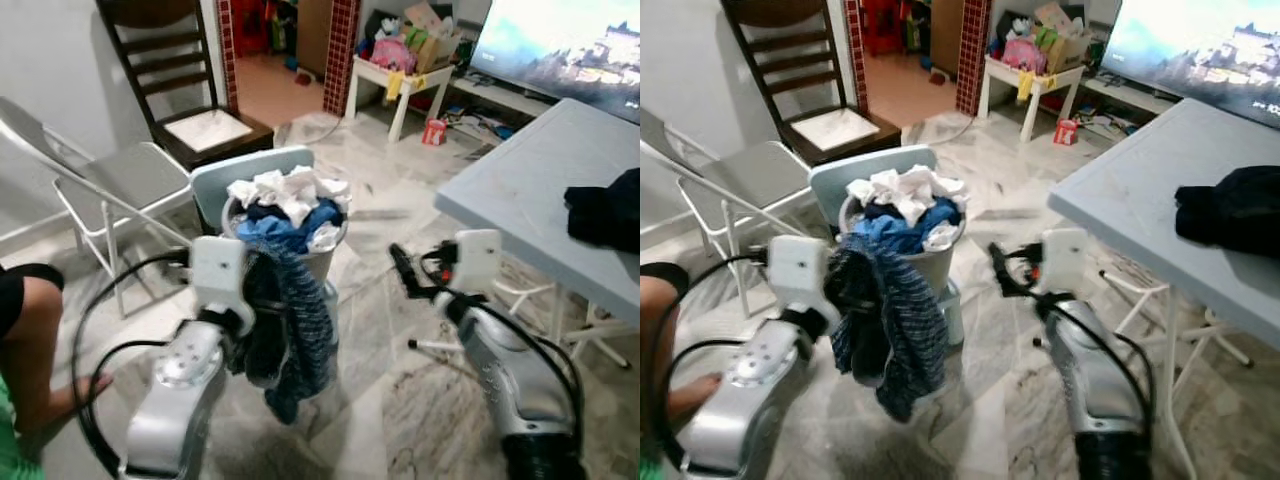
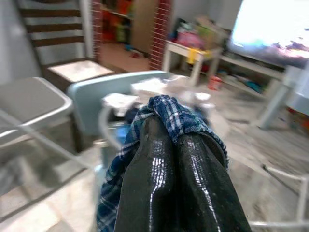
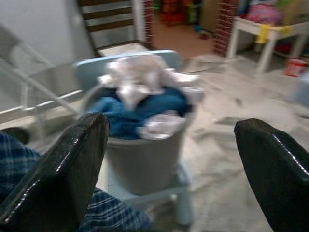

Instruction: Hang hanger

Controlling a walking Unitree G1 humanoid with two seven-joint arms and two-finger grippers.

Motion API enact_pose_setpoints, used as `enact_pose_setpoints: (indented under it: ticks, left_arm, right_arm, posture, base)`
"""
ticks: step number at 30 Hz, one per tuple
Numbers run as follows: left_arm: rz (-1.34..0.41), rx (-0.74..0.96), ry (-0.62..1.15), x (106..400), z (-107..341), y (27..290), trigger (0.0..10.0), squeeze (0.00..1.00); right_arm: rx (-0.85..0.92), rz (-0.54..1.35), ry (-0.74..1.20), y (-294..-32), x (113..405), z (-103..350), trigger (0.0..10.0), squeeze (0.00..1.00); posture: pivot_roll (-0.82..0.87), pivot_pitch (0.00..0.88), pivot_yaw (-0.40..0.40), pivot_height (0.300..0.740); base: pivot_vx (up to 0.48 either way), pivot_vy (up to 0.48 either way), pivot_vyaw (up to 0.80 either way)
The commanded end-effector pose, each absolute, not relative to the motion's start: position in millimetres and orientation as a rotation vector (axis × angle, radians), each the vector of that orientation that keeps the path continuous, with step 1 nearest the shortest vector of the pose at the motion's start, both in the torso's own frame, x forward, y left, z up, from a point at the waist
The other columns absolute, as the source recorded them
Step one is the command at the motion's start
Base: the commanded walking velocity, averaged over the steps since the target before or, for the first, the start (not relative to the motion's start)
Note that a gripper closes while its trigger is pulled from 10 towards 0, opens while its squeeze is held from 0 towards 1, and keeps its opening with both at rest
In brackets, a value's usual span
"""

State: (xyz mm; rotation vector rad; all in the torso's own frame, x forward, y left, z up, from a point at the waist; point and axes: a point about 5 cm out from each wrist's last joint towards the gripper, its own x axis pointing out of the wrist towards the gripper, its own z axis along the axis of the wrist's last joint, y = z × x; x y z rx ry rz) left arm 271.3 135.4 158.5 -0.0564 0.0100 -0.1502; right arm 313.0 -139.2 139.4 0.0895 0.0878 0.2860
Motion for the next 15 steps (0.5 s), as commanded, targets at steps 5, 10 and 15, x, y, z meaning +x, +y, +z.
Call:
enact_pose_setpoints:
  ticks: [5,10,15]
  left_arm:
    - [-0.194,-0.069,-0.017,270.2,162.3,126.1,10.0,0.0]
    - [-0.213,-0.109,-0.015,268.6,161.8,125.4,10.0,0.0]
    - [-0.248,-0.131,0.004,265.4,157.9,122.7,10.0,0.0]
  right_arm:
    - [0.081,0.256,0.081,-149.1,313.7,143.5,10.0,0.0]
    - [0.079,0.26,0.083,-147.8,313.7,143.0,10.0,0.0]
    - [0.077,0.265,0.084,-146.8,313.6,142.5,10.0,0.0]
  posture:
    - [-0.05,0.091,-0.059,0.74]
    - [-0.05,0.091,-0.059,0.74]
    - [-0.04,0.092,-0.06,0.74]
  base:
    - [0.0,0.0,-0.09]
    - [0.0,0.0,-0.38]
    - [0.254,0.0,-0.8]
